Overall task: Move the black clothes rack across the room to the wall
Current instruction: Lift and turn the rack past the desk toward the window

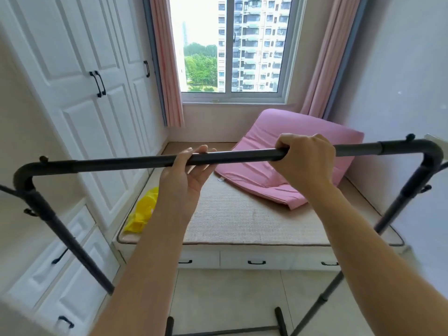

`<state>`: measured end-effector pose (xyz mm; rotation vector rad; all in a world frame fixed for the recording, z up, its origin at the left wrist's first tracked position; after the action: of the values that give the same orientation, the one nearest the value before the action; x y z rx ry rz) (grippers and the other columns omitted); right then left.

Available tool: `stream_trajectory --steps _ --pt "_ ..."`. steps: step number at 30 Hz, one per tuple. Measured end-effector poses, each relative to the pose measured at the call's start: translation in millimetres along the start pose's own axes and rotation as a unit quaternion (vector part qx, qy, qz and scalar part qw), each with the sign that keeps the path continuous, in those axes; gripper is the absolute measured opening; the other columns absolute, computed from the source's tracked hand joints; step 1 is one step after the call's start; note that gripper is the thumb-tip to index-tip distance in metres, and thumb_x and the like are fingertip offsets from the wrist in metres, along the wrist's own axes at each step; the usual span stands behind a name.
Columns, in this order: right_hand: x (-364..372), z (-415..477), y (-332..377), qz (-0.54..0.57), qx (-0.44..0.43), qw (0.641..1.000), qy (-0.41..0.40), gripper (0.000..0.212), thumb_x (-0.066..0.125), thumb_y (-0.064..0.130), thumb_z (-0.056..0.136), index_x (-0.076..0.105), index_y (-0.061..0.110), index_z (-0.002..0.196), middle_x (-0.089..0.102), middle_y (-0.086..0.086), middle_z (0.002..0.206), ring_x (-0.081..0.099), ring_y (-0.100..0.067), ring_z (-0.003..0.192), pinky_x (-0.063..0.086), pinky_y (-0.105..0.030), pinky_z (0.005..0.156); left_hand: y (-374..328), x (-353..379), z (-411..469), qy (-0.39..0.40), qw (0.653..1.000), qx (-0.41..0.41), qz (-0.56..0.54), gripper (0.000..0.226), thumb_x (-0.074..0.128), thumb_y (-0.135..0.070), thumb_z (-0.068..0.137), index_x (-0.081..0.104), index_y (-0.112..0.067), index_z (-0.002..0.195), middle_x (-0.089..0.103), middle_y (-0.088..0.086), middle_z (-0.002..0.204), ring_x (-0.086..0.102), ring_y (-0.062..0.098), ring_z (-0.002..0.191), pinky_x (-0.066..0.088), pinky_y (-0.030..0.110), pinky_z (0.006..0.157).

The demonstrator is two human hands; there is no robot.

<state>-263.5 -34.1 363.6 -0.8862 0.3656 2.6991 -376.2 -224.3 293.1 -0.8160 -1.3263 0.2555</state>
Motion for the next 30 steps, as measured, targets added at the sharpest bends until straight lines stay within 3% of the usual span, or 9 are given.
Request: stream_trajectory --steps 3,9,15,23,30 --pt "-2 0 -24 -0.013 0.009 1.000 0.007 0.010 0.072 0.025 0.073 0.070 0.019 0.065 0.055 0.003 0.044 0.050 -0.025 0.045 0.031 -0.024 0.059 18 17 5 0.011 1.000 -0.014 -0.006 0.014 0.053 -0.001 0.093 0.054 -0.004 0.080 0.073 0.015 0.075 0.075 0.027 0.075 0.061 0.046 0.074" --pt "-18 -2 -61 -0.041 0.028 0.999 0.002 0.013 0.076 0.025 0.073 0.069 0.020 0.063 0.043 0.009 0.043 0.045 -0.021 0.042 0.031 -0.024 0.057 55 48 17 0.051 0.998 -0.040 -0.009 0.020 0.053 -0.002 0.093 0.057 -0.004 0.074 0.073 0.014 0.075 0.074 0.027 0.077 0.062 0.043 0.072" --pt "-23 1 -97 -0.070 0.048 0.996 0.010 0.013 0.076 0.026 0.073 0.068 0.021 0.065 0.044 0.010 0.046 0.047 -0.021 0.045 0.038 -0.025 0.057 85 74 30 0.077 0.995 -0.065 -0.005 0.020 0.053 -0.004 0.094 0.060 -0.003 0.075 0.073 0.013 0.078 0.073 0.027 0.080 0.061 0.044 0.075" --pt "-39 0 -145 -0.100 0.067 0.993 -0.008 0.012 0.075 0.023 0.074 0.068 0.019 0.065 0.042 0.009 0.048 0.043 -0.020 0.045 0.033 -0.025 0.058 128 114 42 0.106 0.990 -0.095 -0.002 0.015 0.051 -0.004 0.095 0.055 -0.004 0.080 0.074 0.013 0.076 0.071 0.031 0.089 0.059 0.049 0.082" --pt "-57 -2 -195 -0.133 0.096 0.986 -0.035 0.013 0.075 0.021 0.071 0.066 0.019 0.061 0.051 0.004 0.044 0.043 -0.020 0.043 0.031 -0.025 0.055 168 156 44 0.134 0.983 -0.129 -0.003 0.014 0.050 -0.003 0.095 0.053 -0.004 0.081 0.072 0.013 0.074 0.073 0.026 0.077 0.061 0.045 0.075"
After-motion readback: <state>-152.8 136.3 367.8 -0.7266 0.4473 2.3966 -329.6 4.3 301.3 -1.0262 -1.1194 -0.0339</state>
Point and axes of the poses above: each hand's wrist, its own z-axis towards the middle knuckle, its own x-axis out of the palm, y = z × x, the point moved 7 cm from there along z, towards the middle knuckle
